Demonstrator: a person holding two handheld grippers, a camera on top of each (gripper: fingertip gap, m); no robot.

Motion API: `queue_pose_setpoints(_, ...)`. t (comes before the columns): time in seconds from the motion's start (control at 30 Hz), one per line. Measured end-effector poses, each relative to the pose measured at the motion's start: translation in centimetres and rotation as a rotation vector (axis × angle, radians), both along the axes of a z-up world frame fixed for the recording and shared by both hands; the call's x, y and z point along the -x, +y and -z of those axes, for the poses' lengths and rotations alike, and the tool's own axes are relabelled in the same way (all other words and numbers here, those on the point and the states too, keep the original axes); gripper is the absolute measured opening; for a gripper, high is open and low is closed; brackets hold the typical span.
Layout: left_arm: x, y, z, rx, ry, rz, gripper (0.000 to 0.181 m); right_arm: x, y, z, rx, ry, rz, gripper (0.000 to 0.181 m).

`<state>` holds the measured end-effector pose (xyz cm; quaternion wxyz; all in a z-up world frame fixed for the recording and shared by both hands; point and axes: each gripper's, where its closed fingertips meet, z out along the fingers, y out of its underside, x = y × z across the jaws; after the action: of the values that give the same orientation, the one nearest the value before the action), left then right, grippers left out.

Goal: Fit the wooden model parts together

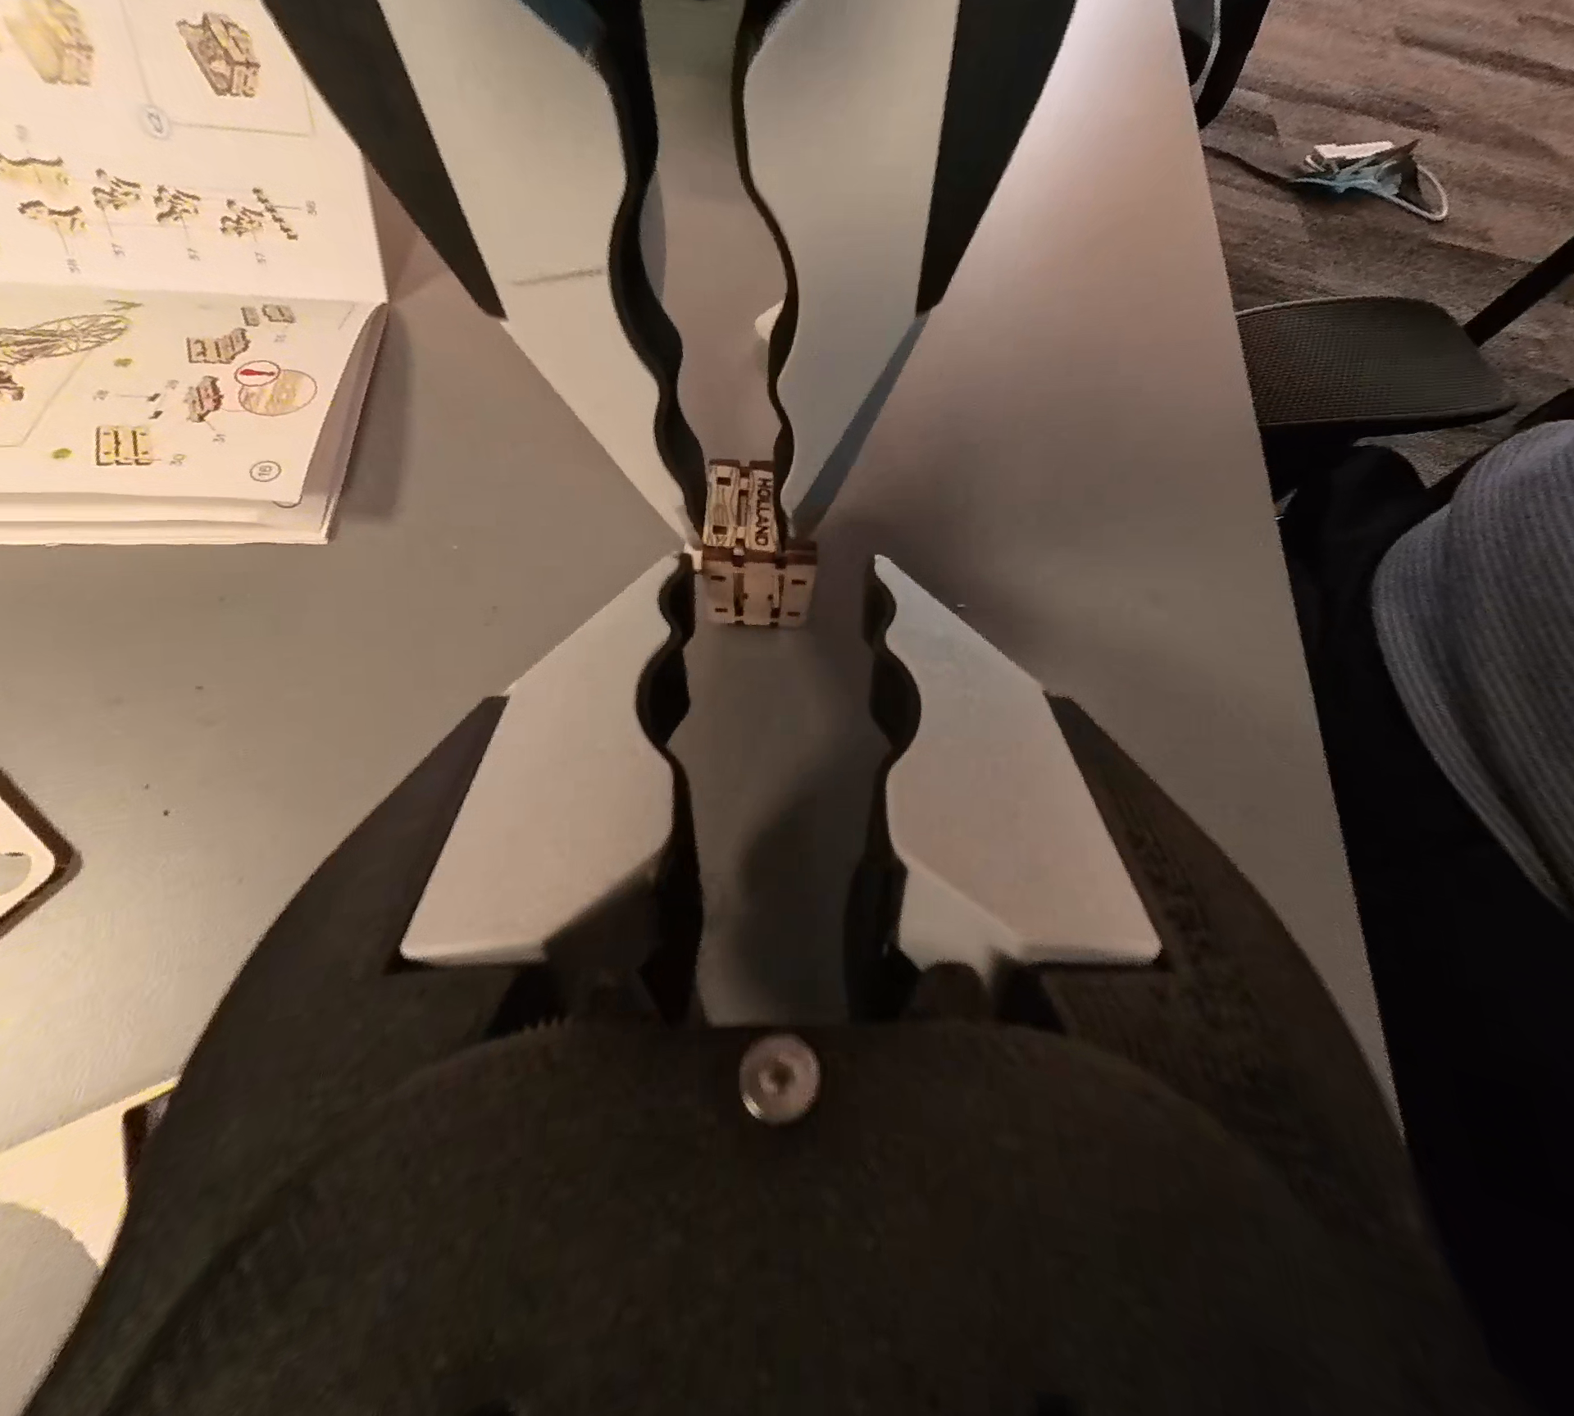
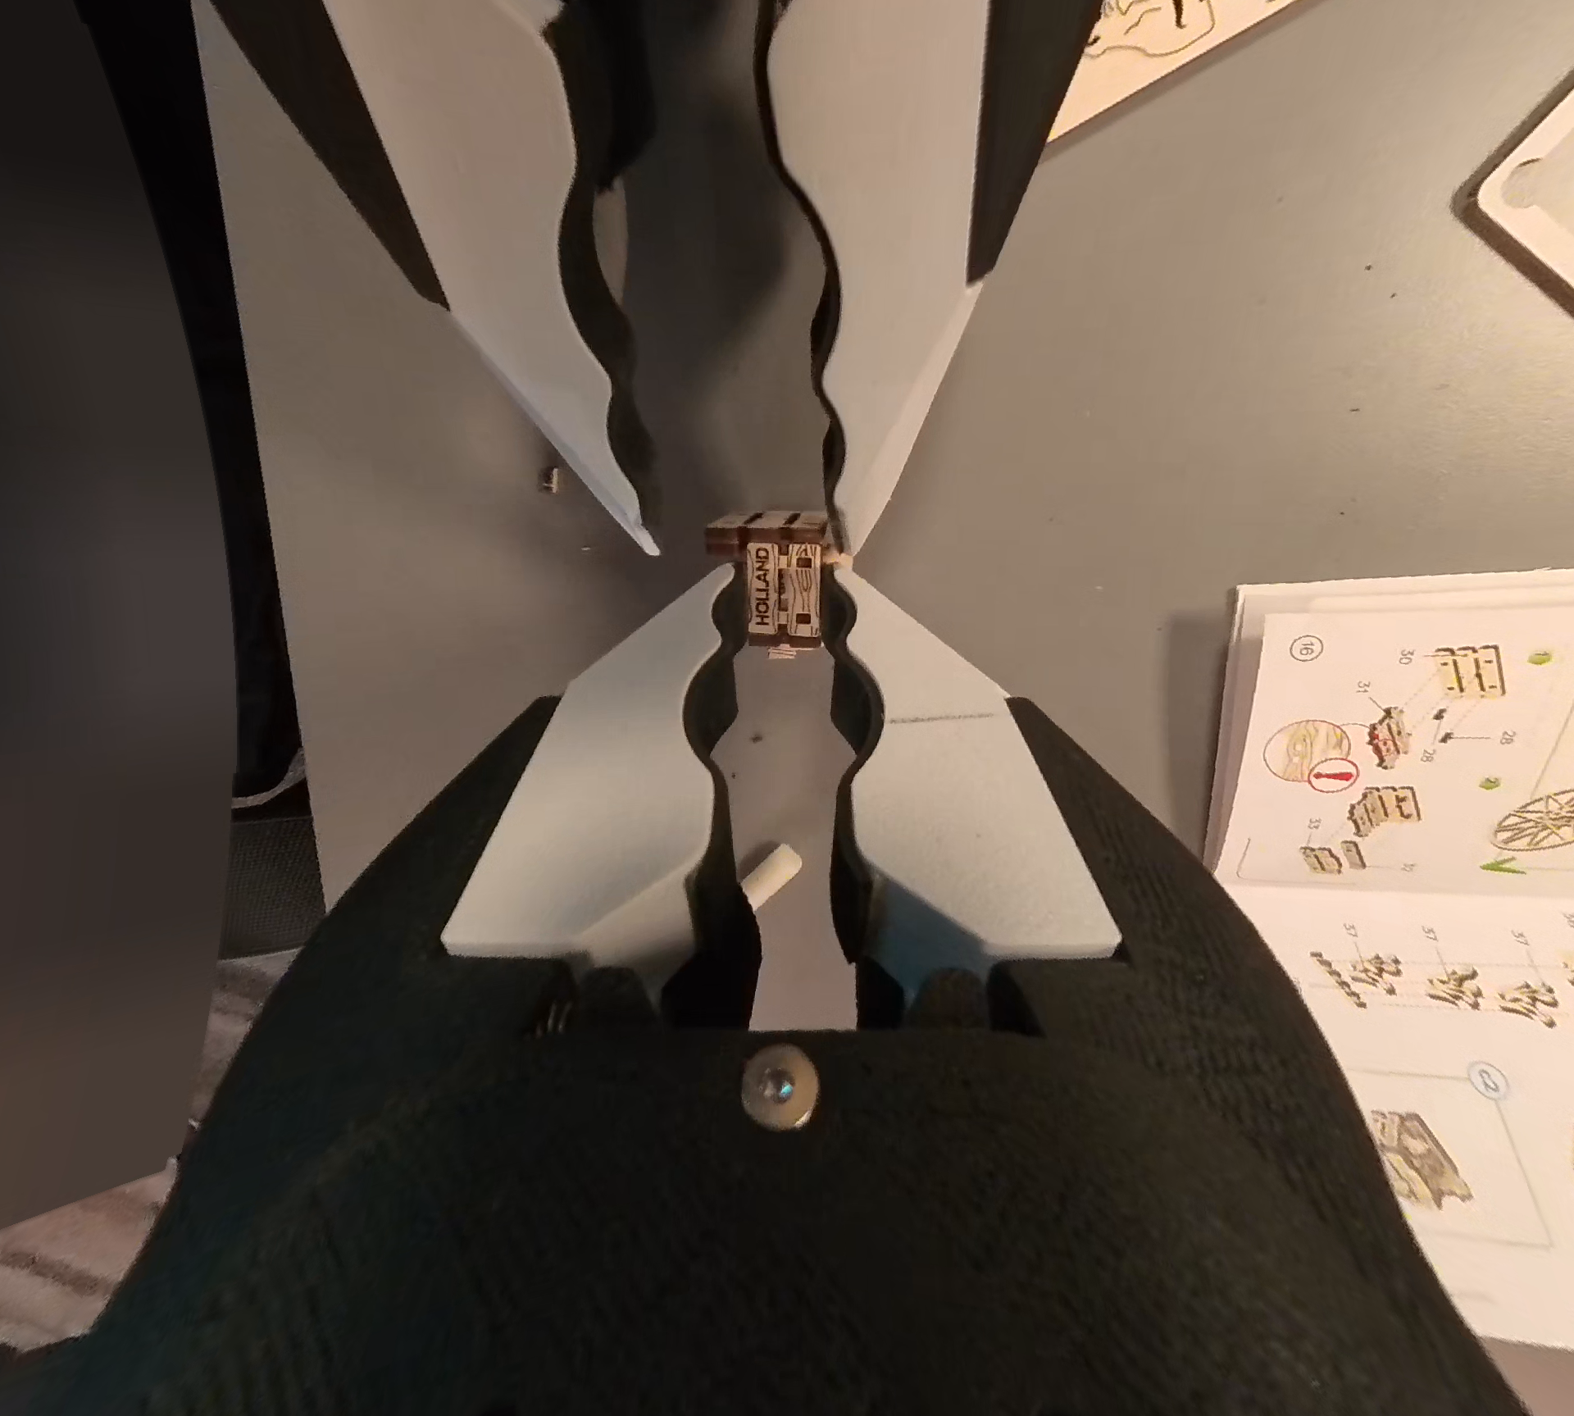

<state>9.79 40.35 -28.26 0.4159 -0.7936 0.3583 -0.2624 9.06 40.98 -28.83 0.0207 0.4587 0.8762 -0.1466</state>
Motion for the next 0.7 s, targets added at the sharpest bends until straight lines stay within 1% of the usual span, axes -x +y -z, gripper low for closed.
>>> queue_pose_setpoints(0.33, -0.17, -0.15, 0.26, 0.011, 0.013, 0.015, 0.035, -0.13, -0.16, 0.07, -0.012, 0.002, -0.026, 0.015)
queue_pose_setpoints(0.57, -0.17, -0.2, 0.25, 0.01, 0.009, 0.016, 0.035, -0.19, -0.14, 0.08, -0.08, -0.021, -0.08, 0.015)
queue_pose_setpoints(0.7, -0.07, -0.03, 0.25, 0.005, 0.011, -0.001, 0.034, -0.21, 0.21, -0.04, -0.102, -0.027, -0.087, 0.015)
